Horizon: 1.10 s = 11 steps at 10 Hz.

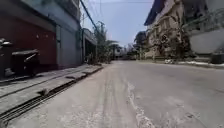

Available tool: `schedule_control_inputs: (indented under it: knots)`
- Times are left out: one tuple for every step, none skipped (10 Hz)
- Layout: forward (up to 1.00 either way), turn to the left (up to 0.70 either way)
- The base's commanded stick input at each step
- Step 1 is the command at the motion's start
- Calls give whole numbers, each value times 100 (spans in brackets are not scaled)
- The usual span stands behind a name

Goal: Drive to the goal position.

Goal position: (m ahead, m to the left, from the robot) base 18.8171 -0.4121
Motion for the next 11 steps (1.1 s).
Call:
schedule_control_inputs:
  knots:
    - [100, 0]
    - [100, 0]
    - [100, 0]
    - [100, 0]
    - [100, 0]
    - [100, 0]
    - [100, 0]
    - [100, 0]
    - [100, 0]
    - [100, 0]
    - [100, 0]
